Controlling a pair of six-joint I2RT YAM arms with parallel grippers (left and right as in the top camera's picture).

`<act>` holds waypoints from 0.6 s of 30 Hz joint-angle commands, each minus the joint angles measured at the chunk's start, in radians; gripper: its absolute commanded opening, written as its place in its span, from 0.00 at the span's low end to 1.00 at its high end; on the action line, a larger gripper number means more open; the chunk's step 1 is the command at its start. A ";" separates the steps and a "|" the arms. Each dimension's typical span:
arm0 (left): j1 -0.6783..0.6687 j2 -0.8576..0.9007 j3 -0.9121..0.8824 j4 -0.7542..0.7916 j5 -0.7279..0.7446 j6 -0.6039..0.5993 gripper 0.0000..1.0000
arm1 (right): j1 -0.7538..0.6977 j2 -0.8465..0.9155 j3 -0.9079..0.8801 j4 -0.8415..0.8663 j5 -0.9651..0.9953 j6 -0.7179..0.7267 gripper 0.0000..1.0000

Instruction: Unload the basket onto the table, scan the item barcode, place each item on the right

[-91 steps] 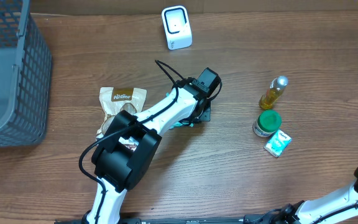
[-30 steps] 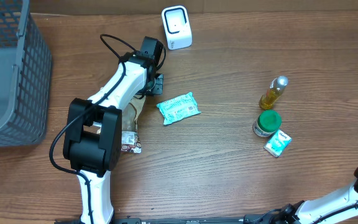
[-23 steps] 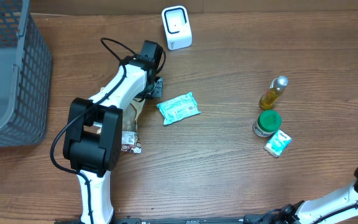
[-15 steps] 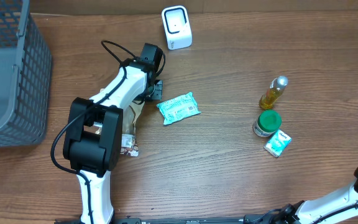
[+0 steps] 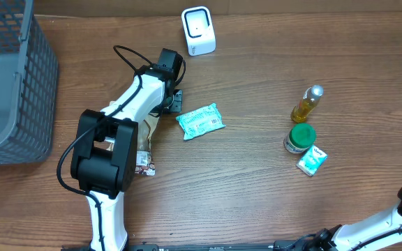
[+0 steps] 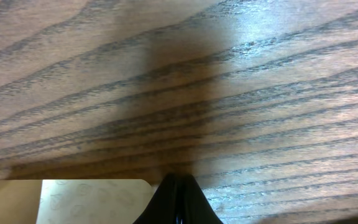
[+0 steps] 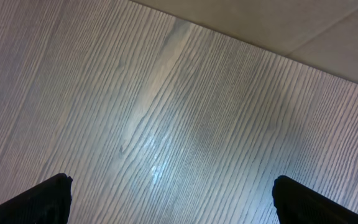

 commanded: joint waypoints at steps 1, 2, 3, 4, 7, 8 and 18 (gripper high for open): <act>-0.007 -0.014 -0.025 -0.005 0.079 0.001 0.04 | -0.001 -0.014 0.010 0.003 0.006 0.000 1.00; -0.007 -0.014 -0.025 -0.005 0.110 0.010 0.04 | -0.001 -0.014 0.010 0.003 0.006 0.000 1.00; -0.007 -0.014 -0.025 -0.004 0.131 0.018 0.04 | -0.001 -0.014 0.010 0.003 0.006 0.000 1.00; -0.007 -0.014 -0.025 0.000 0.152 0.027 0.04 | -0.001 -0.014 0.010 0.003 0.006 0.000 1.00; -0.008 -0.014 -0.025 0.018 0.184 0.043 0.04 | -0.001 -0.014 0.010 0.003 0.006 0.000 1.00; -0.008 -0.014 -0.025 0.025 0.189 0.043 0.04 | -0.001 -0.014 0.010 0.003 0.006 0.000 1.00; -0.042 -0.014 -0.025 -0.038 0.197 0.046 0.04 | -0.001 -0.014 0.010 0.003 0.006 0.000 1.00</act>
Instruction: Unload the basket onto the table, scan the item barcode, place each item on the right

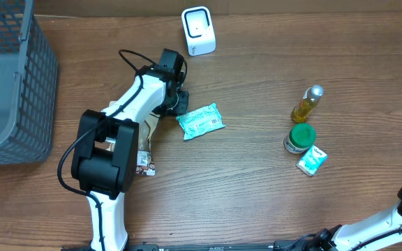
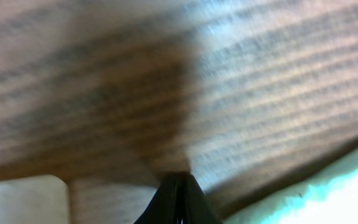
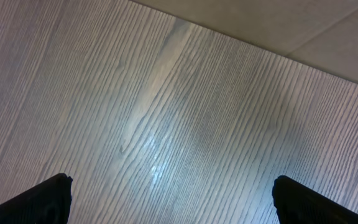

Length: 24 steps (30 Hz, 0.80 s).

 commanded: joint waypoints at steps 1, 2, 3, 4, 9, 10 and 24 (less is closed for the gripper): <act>-0.032 -0.011 -0.023 -0.038 0.026 0.015 0.04 | -0.001 -0.014 0.010 0.003 0.006 0.000 1.00; -0.038 -0.011 -0.023 -0.056 0.027 0.015 0.04 | -0.001 -0.014 0.010 0.003 0.006 0.000 1.00; -0.043 -0.011 -0.023 -0.071 0.027 0.014 0.04 | -0.001 -0.014 0.010 0.003 0.006 0.000 1.00; -0.047 -0.011 -0.023 -0.086 0.028 0.014 0.04 | -0.001 -0.014 0.010 0.003 0.006 0.000 1.00; -0.059 -0.011 -0.023 -0.175 0.029 0.050 0.04 | -0.001 -0.014 0.010 0.003 0.006 0.000 1.00; -0.058 -0.011 -0.023 -0.183 0.021 0.051 0.04 | -0.001 -0.014 0.010 0.003 0.006 0.000 1.00; 0.050 -0.011 0.143 -0.437 0.179 0.101 0.33 | -0.001 -0.014 0.010 0.003 0.006 0.000 1.00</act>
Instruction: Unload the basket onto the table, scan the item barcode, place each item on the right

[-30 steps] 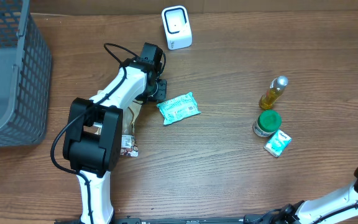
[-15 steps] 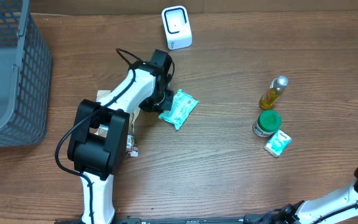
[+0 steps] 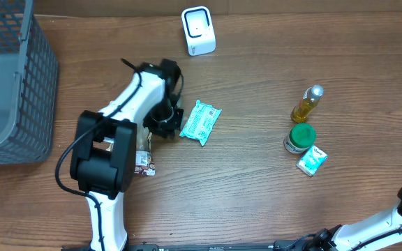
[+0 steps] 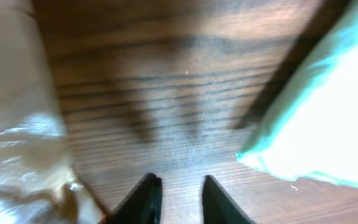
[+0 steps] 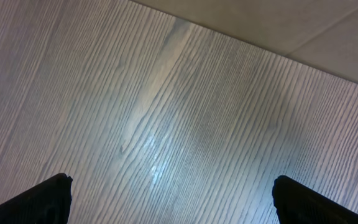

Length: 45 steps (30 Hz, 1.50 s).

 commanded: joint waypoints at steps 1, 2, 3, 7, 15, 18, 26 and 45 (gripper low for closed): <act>0.023 -0.007 0.090 -0.021 0.141 0.076 0.37 | -0.001 -0.014 0.010 0.003 0.007 0.000 1.00; 0.026 -0.007 0.105 -0.024 0.198 0.115 0.39 | -0.001 -0.014 0.010 0.003 0.007 0.000 1.00; 0.029 -0.007 0.114 -0.024 0.249 0.147 0.41 | -0.001 -0.014 0.010 0.003 0.007 0.000 1.00; 0.029 -0.007 0.121 -0.010 0.299 0.178 0.46 | -0.001 -0.014 0.010 0.003 0.007 0.000 1.00; -0.012 -0.006 0.092 0.036 0.238 0.164 0.47 | -0.001 -0.014 0.010 0.003 0.007 0.000 1.00; -0.025 -0.002 0.074 0.056 0.226 0.164 0.47 | -0.001 -0.014 0.010 0.003 0.007 0.000 1.00; -0.046 0.012 0.066 0.082 0.180 0.138 0.47 | -0.001 -0.014 0.010 0.003 0.007 0.000 1.00; -0.074 0.123 0.066 0.086 0.152 0.121 0.55 | -0.001 -0.014 0.010 0.003 0.007 0.000 1.00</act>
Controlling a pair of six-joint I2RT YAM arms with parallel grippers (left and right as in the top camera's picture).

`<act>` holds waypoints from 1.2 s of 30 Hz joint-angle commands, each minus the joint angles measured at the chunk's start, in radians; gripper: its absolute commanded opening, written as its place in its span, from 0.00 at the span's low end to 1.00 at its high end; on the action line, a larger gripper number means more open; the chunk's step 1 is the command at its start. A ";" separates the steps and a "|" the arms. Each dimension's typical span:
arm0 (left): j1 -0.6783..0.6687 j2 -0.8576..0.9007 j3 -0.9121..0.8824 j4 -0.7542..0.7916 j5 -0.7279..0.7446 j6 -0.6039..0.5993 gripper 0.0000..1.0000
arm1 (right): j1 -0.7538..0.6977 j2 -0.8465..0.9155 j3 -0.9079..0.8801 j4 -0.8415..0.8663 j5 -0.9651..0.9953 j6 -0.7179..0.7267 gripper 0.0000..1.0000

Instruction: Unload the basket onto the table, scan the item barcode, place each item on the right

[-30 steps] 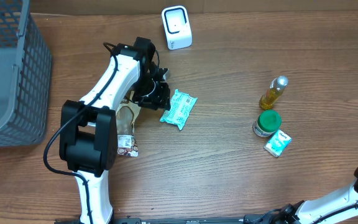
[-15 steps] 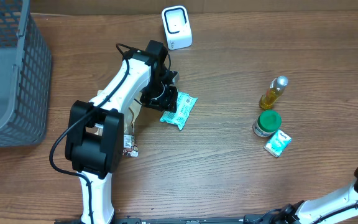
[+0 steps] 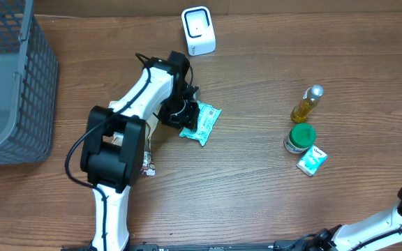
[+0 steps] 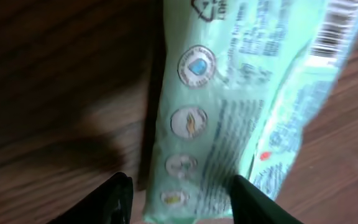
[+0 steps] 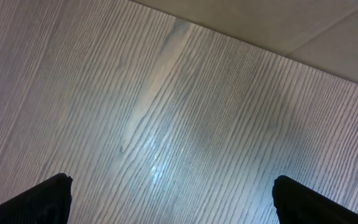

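Note:
A mint-green packet (image 3: 205, 123) lies slanted on the wooden table, left of centre. In the left wrist view the packet (image 4: 229, 93) fills the frame, printed side up, with its barcode (image 4: 335, 31) at the top right. My left gripper (image 3: 185, 113) is open, and its two dark fingers stand either side of the packet's near end (image 4: 185, 202). The white scanner (image 3: 198, 31) stands at the table's back edge. My right gripper (image 5: 176, 199) is open wide over bare wood, far from the packet.
A grey mesh basket (image 3: 12, 84) stands at the far left. At the right are a yellow bottle (image 3: 307, 103), a green-lidded jar (image 3: 300, 137) and a small teal box (image 3: 311, 160). A tan wrapped packet (image 3: 145, 150) lies under the left arm.
My left gripper was barely open on the wood just left of the packet. Now it is further right, opened wider, with the packet's end between its fingers. The right arm is unchanged.
My left gripper was shut, low over the table, left of the packet, which lay almost level. Then it was shut against the packet's left end. Then the packet lay turned onto a slant with the gripper slightly open beside it. Now the open fingers straddle it.

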 commanded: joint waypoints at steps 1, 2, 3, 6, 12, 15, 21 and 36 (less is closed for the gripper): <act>-0.020 0.055 -0.010 0.005 -0.007 -0.006 0.55 | -0.001 -0.014 0.010 0.003 0.006 0.000 1.00; -0.023 0.070 -0.010 0.005 -0.007 -0.007 0.55 | -0.001 -0.014 0.010 0.003 0.006 0.000 1.00; -0.026 0.085 -0.010 0.005 -0.006 -0.007 0.52 | -0.001 -0.014 0.010 0.003 0.006 0.000 1.00; -0.030 0.126 -0.010 0.003 -0.006 -0.007 0.37 | -0.001 -0.014 0.010 0.003 0.006 0.000 1.00; -0.032 0.142 -0.007 -0.001 -0.006 -0.007 0.06 | -0.001 -0.014 0.010 0.003 0.006 0.000 1.00; -0.027 0.141 0.007 -0.019 -0.008 -0.007 0.04 | -0.001 -0.014 0.010 0.003 0.006 0.000 1.00; -0.017 0.092 0.050 -0.033 -0.063 -0.058 0.04 | -0.001 -0.014 0.010 0.003 0.006 0.000 1.00; -0.066 -0.219 0.052 0.032 -0.522 -0.158 0.04 | -0.001 -0.014 0.010 0.003 0.006 0.000 1.00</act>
